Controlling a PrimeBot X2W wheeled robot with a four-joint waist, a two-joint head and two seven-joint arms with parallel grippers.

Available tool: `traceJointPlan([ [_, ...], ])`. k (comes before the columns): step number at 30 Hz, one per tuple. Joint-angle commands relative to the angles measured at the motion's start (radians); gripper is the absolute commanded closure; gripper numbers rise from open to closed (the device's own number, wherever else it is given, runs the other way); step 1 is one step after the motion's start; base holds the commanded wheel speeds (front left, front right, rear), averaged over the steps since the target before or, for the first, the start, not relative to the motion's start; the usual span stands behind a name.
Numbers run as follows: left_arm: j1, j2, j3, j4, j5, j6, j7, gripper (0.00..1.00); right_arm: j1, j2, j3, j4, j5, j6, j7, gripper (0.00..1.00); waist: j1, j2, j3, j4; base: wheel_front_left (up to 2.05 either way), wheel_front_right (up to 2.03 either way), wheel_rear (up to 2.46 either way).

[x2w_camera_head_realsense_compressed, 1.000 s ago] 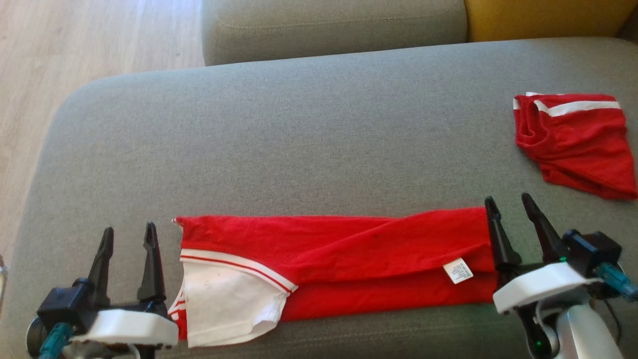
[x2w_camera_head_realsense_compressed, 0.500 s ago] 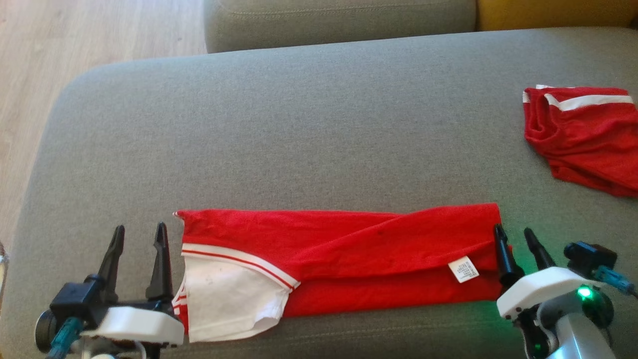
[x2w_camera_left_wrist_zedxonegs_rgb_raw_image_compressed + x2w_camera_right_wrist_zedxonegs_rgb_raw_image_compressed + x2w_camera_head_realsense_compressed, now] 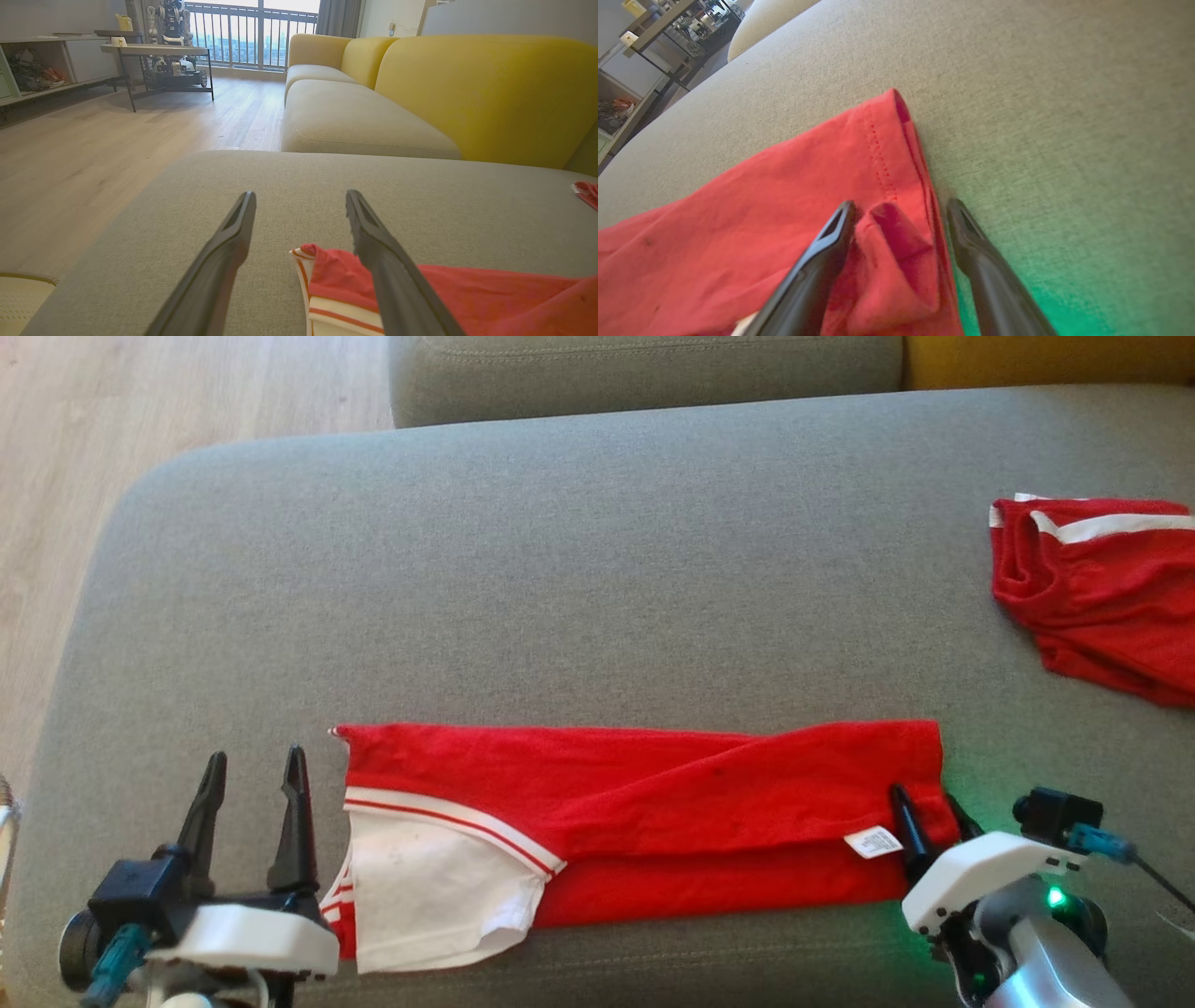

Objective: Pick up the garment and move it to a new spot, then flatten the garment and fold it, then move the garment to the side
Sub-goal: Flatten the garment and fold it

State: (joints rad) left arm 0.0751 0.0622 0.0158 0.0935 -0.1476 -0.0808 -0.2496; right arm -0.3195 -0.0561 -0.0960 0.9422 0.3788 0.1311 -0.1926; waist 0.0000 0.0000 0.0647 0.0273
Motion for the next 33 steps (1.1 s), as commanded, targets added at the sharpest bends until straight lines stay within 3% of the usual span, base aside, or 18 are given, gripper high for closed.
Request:
traceJointPlan([
  [1,-0.045,0.001,0.041,-0.027,0.01,-0.005,-0.012,0.0,-0.02,0.006,0.05,0.013,0.009,0.0,0.005,0.81,0.0,0.0,-0.002,-0.002,0.0,0.0,0.0],
  [2,-0.044,0.0,0.044,-0.027,0.011,-0.006,-0.012,0.0,-0.026,0.006,0.058,0.026,0.012,0.0,0.0,1.0,0.0,0.0,-0.004,-0.003,0.0,0.0,0.0],
  [6,-0.045,-0.003,0.051,-0.025,0.015,-0.01,-0.012,0.0,-0.048,0.006,0.061,0.067,-0.008,0.0,-0.024,1.0,0.0,0.0,-0.008,-0.009,0.0,0.0,0.0],
  [12,-0.045,-0.006,0.058,-0.024,0.02,-0.015,-0.012,0.0,-0.082,-0.003,-0.032,0.089,-0.129,0.0,-0.053,1.0,0.0,0.0,-0.016,-0.017,0.0,0.0,0.0],
  [23,-0.03,-0.01,0.067,-0.024,0.02,-0.015,-0.012,0.0,-0.135,-0.123,-0.327,-0.017,-0.462,0.0,-0.004,1.0,0.0,0.0,-0.037,-0.02,0.0,0.0,0.0],
  [27,-0.029,-0.011,0.072,-0.026,0.018,-0.015,-0.012,0.0,-0.14,-0.092,-0.378,-0.07,-0.541,0.0,0.059,1.0,0.0,0.0,-0.04,-0.023,0.0,0.0,0.0],
  [33,-0.025,-0.011,0.078,-0.02,0.014,-0.014,-0.012,0.0,-0.146,-0.026,-0.351,-0.111,-0.506,0.0,0.128,1.0,0.0,0.0,-0.058,-0.033,0.0,0.0,0.0],
])
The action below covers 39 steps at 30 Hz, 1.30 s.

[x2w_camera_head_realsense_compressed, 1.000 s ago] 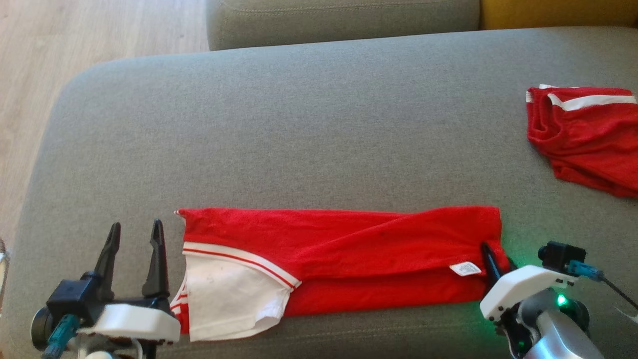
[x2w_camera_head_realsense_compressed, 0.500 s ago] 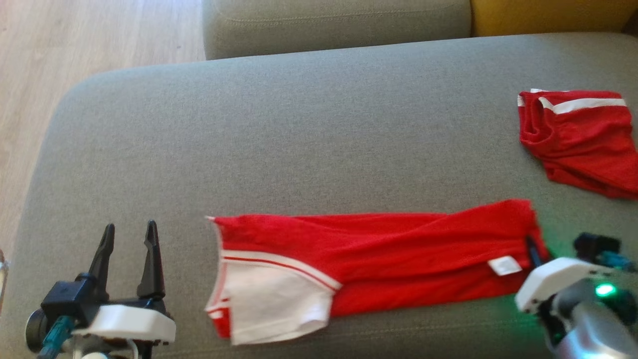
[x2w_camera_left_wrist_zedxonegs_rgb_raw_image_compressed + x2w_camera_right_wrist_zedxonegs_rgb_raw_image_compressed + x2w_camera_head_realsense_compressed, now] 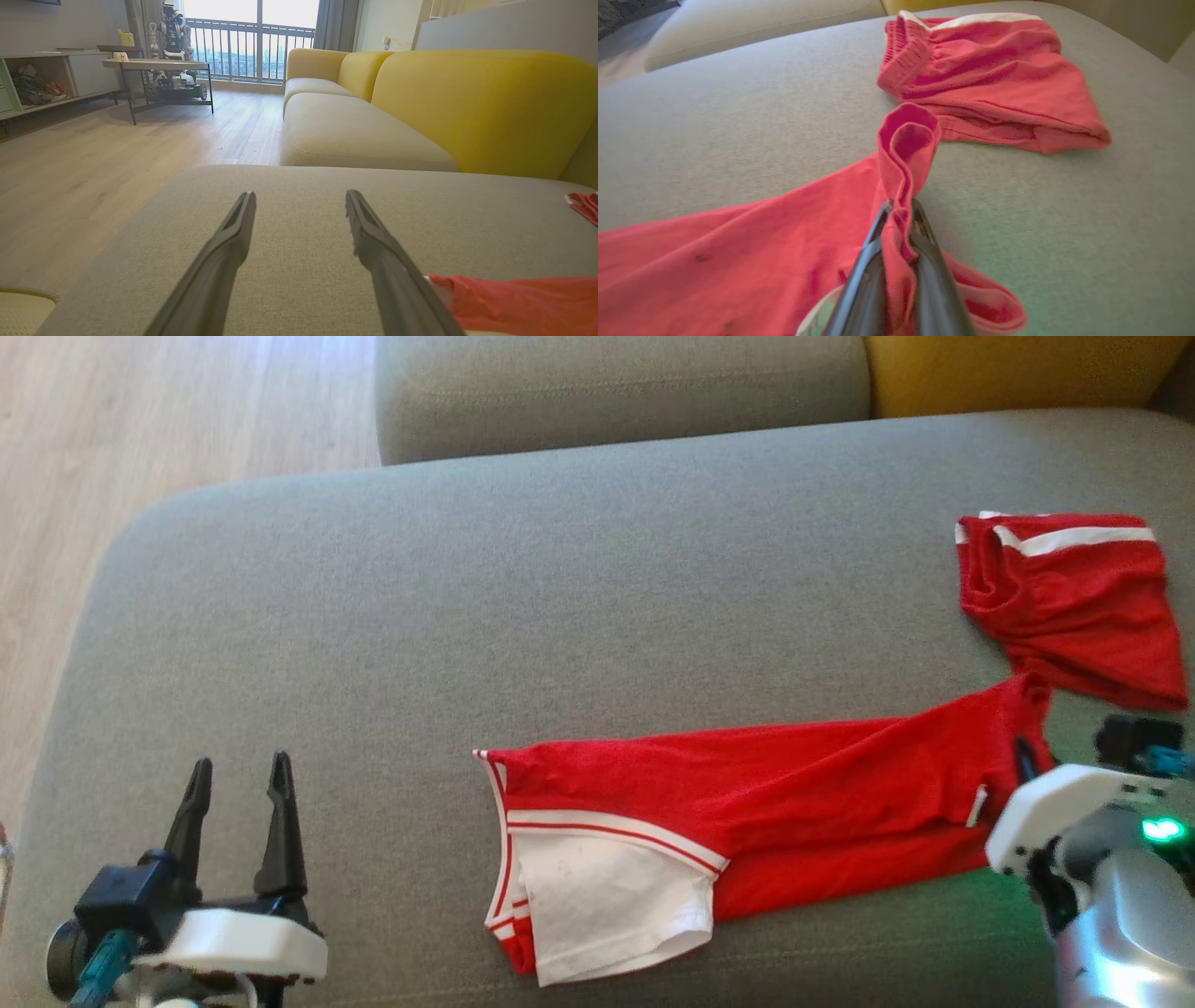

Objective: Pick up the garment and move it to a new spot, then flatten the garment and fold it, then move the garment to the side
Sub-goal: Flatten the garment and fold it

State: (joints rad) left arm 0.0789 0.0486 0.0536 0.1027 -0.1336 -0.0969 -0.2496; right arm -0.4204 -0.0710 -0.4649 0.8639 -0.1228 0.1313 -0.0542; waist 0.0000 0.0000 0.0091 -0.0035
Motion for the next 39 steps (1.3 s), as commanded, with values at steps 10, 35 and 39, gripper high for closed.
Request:
traceJointPlan([
  [10,-0.006,0.002,0.042,-0.03,-0.023,0.012,-0.012,0.0,0.022,0.02,0.333,-0.18,0.37,-0.001,0.151,1.0,0.0,0.0,-0.064,-0.017,0.0,0.0,0.0],
  [35,0.009,0.002,-0.006,-0.017,-0.041,0.022,-0.012,0.0,0.061,0.021,1.025,-0.249,1.341,-0.001,0.126,1.0,0.0,0.0,-0.077,0.123,0.0,0.0,0.0],
  [39,0.006,0.002,-0.017,-0.006,-0.037,0.019,-0.012,0.0,0.007,0.021,1.122,-0.173,1.451,-0.001,0.051,1.0,0.0,0.0,-0.067,0.158,0.0,0.0,0.0],
])
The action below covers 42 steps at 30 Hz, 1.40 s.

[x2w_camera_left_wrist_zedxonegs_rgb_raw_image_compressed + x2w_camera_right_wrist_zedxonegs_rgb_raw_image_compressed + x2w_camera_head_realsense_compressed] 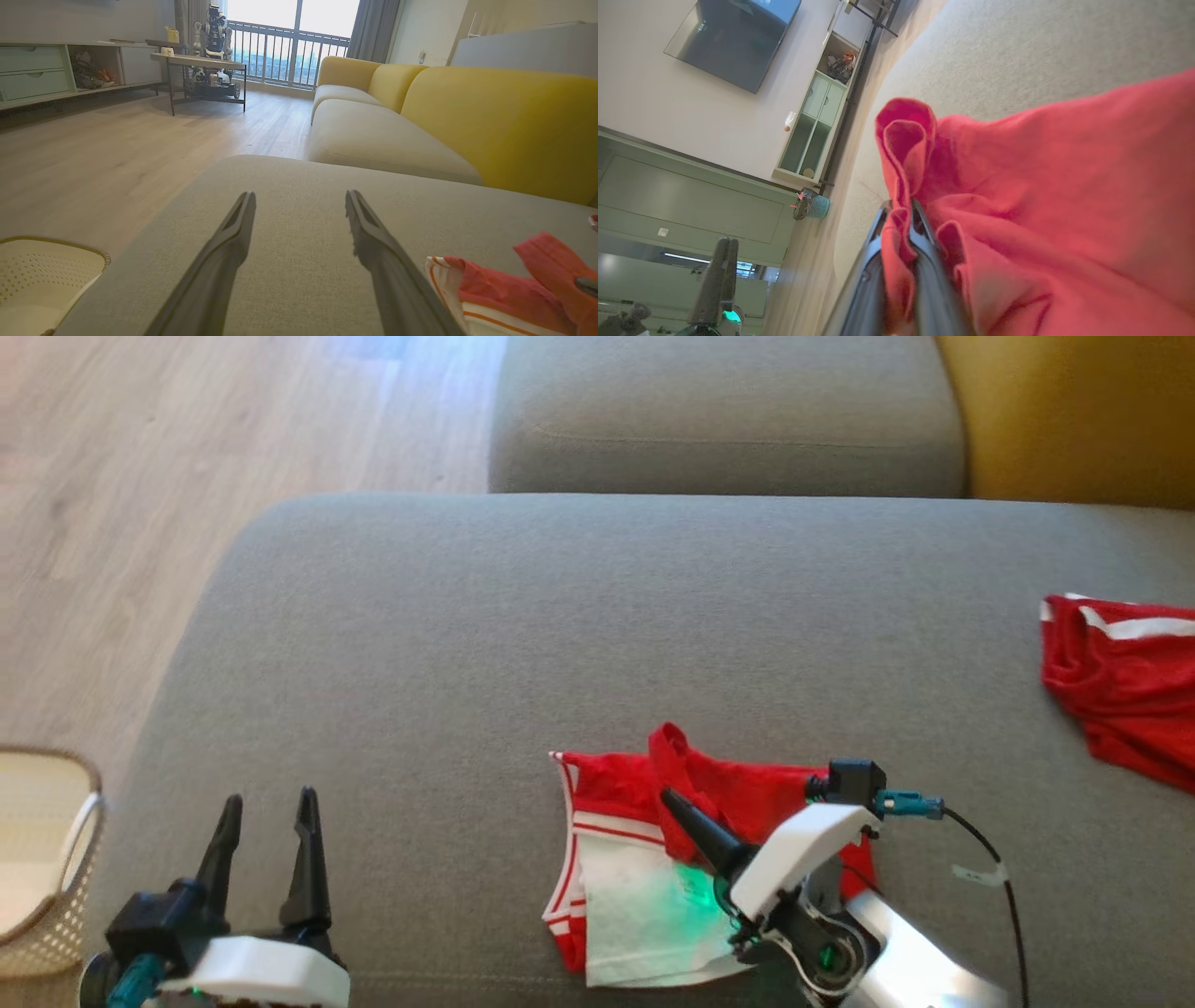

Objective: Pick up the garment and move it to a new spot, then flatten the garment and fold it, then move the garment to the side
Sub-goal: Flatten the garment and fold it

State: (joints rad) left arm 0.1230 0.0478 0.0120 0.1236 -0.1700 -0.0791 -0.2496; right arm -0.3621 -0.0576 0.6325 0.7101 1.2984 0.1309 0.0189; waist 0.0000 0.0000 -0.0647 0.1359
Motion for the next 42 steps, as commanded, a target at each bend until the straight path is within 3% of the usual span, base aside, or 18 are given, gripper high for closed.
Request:
traceJointPlan([
  [1,-0.038,0.002,0.021,-0.023,0.001,0.001,-0.012,0.0,-0.061,0.007,0.047,-0.004,0.066,0.0,-0.038,1.0,0.0,0.0,0.008,0.027,0.0,0.0,0.0],
  [9,-0.058,0.002,0.014,-0.012,0.002,-0.002,-0.012,0.0,-0.142,0.007,0.244,0.107,0.267,0.0,-0.143,1.0,0.0,0.0,0.039,0.08,0.0,0.0,0.0],
  [10,-0.059,0.002,0.015,-0.01,0.001,-0.001,-0.012,0.0,-0.151,0.007,0.267,0.115,0.286,0.0,-0.154,0.72,0.0,0.0,0.043,0.083,0.0,0.0,0.0],
  [11,-0.059,0.002,0.015,-0.01,0.001,-0.001,-0.012,0.0,-0.151,0.007,0.267,0.115,0.286,0.0,-0.154,0.72,0.0,0.0,0.043,0.083,0.0,0.0,0.0],
  [12,-0.06,0.002,0.015,-0.009,-0.001,-0.002,-0.012,0.0,-0.16,0.007,0.29,0.122,0.304,0.0,-0.164,0.24,0.0,0.0,0.045,0.085,0.0,0.0,0.0],
  [13,-0.059,0.002,0.015,-0.007,-0.002,-0.002,-0.012,0.0,-0.167,0.007,0.309,0.124,0.328,0.0,-0.173,0.0,0.0,0.0,0.048,0.085,0.0,0.0,0.0],
  [21,-0.062,0.002,0.024,0.001,-0.003,-0.002,-0.012,0.0,-0.236,0.007,0.425,0.108,0.477,0.0,-0.237,0.0,0.0,0.0,0.043,0.057,0.0,0.0,0.0],
  [28,-0.052,0.002,0.034,-0.005,-0.002,-0.003,-0.012,0.0,-0.328,0.005,0.441,0.129,0.49,0.0,-0.275,0.0,0.0,0.0,0.018,-0.003,0.0,0.0,0.0],
  [35,-0.055,0.002,0.036,-0.022,-0.007,0.0,-0.012,0.0,-0.389,-0.081,0.361,0.174,0.348,0.0,-0.28,0.0,0.0,0.0,0.021,-0.06,0.0,0.0,0.0],
  [42,-0.059,0.002,0.029,-0.036,-0.018,0.008,-0.012,0.0,-0.356,-0.195,0.171,0.148,-0.03,0.0,-0.28,0.0,0.0,0.0,0.026,-0.11,0.0,0.0,0.0],
])
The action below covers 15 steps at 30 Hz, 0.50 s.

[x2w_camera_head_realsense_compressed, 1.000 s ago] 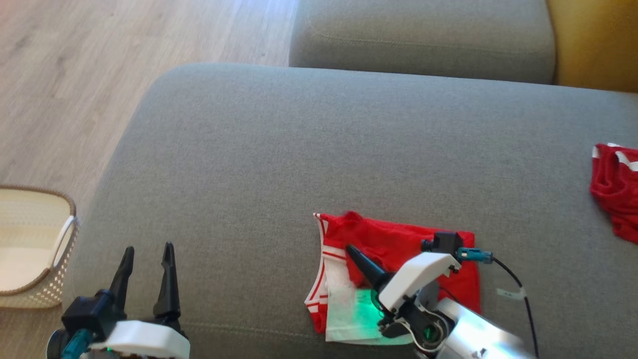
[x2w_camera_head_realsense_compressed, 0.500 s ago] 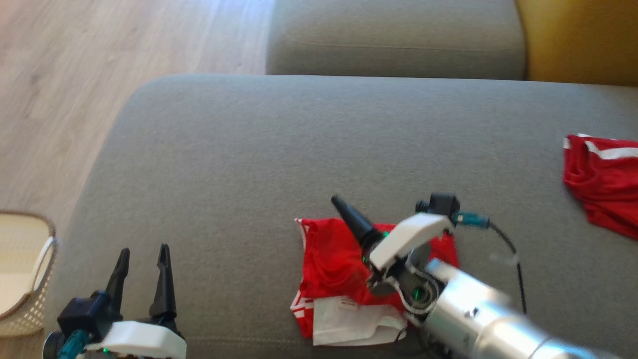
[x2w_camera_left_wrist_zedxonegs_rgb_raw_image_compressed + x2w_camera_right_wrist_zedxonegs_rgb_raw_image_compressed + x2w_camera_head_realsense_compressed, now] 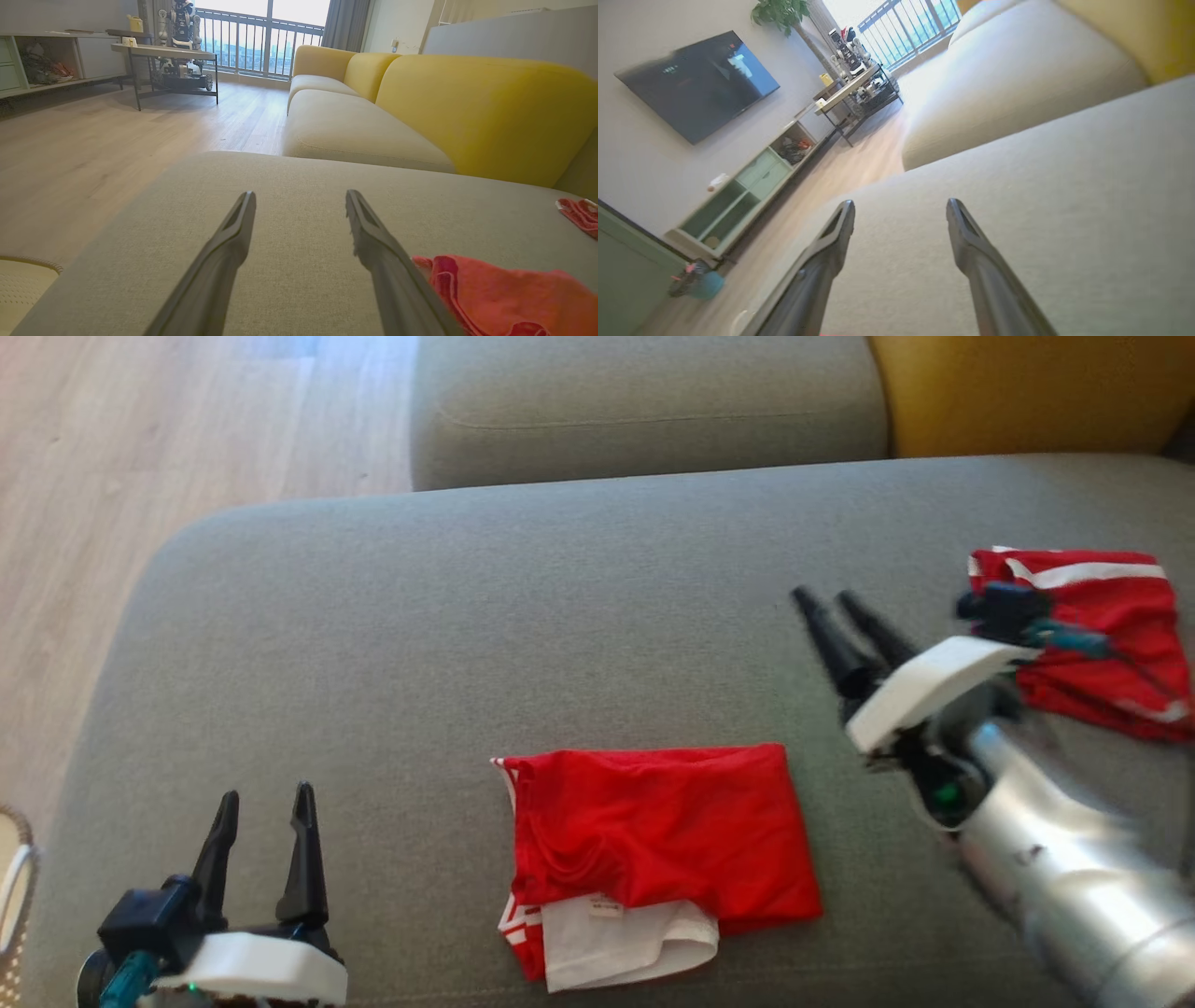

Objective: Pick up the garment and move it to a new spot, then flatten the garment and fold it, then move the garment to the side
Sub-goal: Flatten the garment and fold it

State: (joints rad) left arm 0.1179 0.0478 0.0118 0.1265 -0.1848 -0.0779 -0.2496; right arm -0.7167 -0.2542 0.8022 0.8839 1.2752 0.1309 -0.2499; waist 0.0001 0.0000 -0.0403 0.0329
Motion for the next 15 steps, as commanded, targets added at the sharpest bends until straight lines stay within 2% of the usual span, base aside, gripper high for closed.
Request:
traceJointPlan([
  [1,-0.055,0.002,0.027,-0.041,-0.005,0.009,-0.012,0.0,0.013,-0.015,-0.04,-0.041,-0.084,0.0,-0.012,0.0,-0.0001,0.0,0.003,-0.012,0.0,0.0,0.0],
  [2,-0.056,0.002,0.025,-0.042,-0.006,0.01,-0.012,0.0,0.032,-0.029,-0.086,-0.06,-0.168,0.0,-0.012,0.0,-0.0001,0.0,0.004,-0.017,0.0,0.0,0.0],
  [3,-0.057,0.002,0.02,-0.046,-0.009,0.013,-0.012,0.0,0.088,-0.047,-0.196,-0.111,-0.337,0.0,-0.012,0.0,-0.0001,0.0,0.006,-0.026,0.0,0.0,0.0],
  [5,-0.059,0.002,0.014,-0.048,-0.011,0.017,-0.012,0.0,0.161,-0.05,-0.318,-0.177,-0.505,0.0,-0.012,0.0,-0.0001,0.0,0.009,-0.033,0.0,0.0,0.0],
  [9,-0.057,0.002,-0.006,-0.053,-0.012,0.023,-0.012,0.0,0.333,0.001,-0.567,-0.342,-0.826,0.0,-0.012,0.0,-0.0001,0.0,0.015,-0.041,0.0,0.0,0.0],
  [11,-0.056,0.002,-0.016,-0.055,-0.013,0.031,-0.012,0.0,0.415,0.055,-0.668,-0.431,-0.944,0.0,-0.012,0.0,-0.0001,0.0,0.017,-0.044,0.0,0.0,0.0],
  [12,-0.056,0.002,-0.016,-0.055,-0.013,0.031,-0.012,0.0,0.415,0.055,-0.668,-0.431,-0.944,0.0,-0.012,0.0,-0.0001,0.0,0.017,-0.044,0.0,0.0,0.0],
  [15,-0.054,0.002,-0.027,-0.062,-0.016,0.046,-0.012,0.0,0.508,0.122,-0.764,-0.545,-1.081,0.0,-0.012,0.0,-0.0001,0.0,0.021,-0.048,0.0,0.0,0.0],
])
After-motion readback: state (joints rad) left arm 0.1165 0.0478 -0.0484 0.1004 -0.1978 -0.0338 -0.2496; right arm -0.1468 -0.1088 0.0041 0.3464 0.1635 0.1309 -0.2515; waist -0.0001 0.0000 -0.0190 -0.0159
